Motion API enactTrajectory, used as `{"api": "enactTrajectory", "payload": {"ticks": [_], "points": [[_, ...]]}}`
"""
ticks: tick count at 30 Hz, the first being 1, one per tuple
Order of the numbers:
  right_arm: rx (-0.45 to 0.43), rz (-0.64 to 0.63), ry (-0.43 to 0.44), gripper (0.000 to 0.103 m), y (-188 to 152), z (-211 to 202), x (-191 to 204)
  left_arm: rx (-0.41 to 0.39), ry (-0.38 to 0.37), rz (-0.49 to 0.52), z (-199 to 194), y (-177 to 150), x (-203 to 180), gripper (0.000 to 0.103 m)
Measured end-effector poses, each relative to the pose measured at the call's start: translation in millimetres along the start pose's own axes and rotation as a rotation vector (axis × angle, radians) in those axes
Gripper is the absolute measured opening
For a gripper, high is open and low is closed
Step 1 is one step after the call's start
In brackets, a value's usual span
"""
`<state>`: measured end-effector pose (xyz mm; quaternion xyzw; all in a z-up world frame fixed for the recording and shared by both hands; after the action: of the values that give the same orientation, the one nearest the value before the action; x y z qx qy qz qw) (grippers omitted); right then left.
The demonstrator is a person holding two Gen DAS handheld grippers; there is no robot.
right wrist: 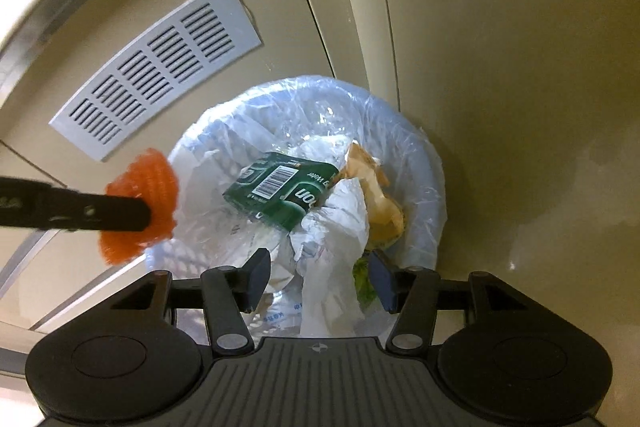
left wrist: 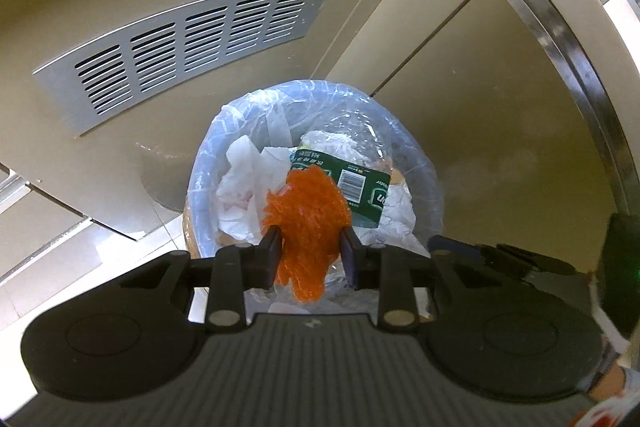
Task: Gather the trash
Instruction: 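Open the right tool to drop the tissue while the left tool drops the orange net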
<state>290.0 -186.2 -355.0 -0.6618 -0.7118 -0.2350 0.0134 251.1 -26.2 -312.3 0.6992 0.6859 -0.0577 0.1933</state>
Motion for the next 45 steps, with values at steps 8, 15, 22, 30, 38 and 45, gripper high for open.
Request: {"api": "enactTrajectory", "payload": {"ticks": [8, 15, 22, 30, 38, 45], "points": [[-0.029, 0.047, 0.005, 0.055, 0.1, -18.5, -7.8, -0.027, 0.045, 0.043, 5.7, 7.3, -8.9, 0.033], [-0.054, 0.047, -0.005, 0.055, 1.1, -26.2, -8.9, -0.053, 0.094, 0.088, 9.3, 15.6, -9.1, 0.059], [-0.064, 0.033, 0.001, 0.055, -1.3, -33.8, -5.7, -0.07, 0.079, 0.088, -2.2, 10.5, -8.2, 0.058], [-0.106, -0.033, 0.035, 0.049, -4.2, -42.0, 6.1, -0.069, 0.076, 0.075, -12.0, -5.0, -2.7, 0.042], [-0.076, -0.039, 0.018, 0.036, -4.3, -31.1, 12.6, -0.065, 0.043, 0.08, -14.1, -8.4, -3.7, 0.034], [-0.003, -0.034, -0.026, 0.01, -11.9, -3.5, 1.7, -0.059, 0.014, 0.095, -5.1, -8.4, -14.8, 0.031]]}}
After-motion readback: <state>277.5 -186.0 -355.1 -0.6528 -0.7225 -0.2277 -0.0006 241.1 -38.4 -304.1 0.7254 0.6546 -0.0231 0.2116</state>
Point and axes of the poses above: each gripper's, at about its wrist camera, not at the fingertips, and z roughly the way its jaws point, x to its left, y to its top, the point moved 6 cm from there along z, roughly the way its jaws point, and after that the axes turned 8 degrees about x, right-handed, at the moved point
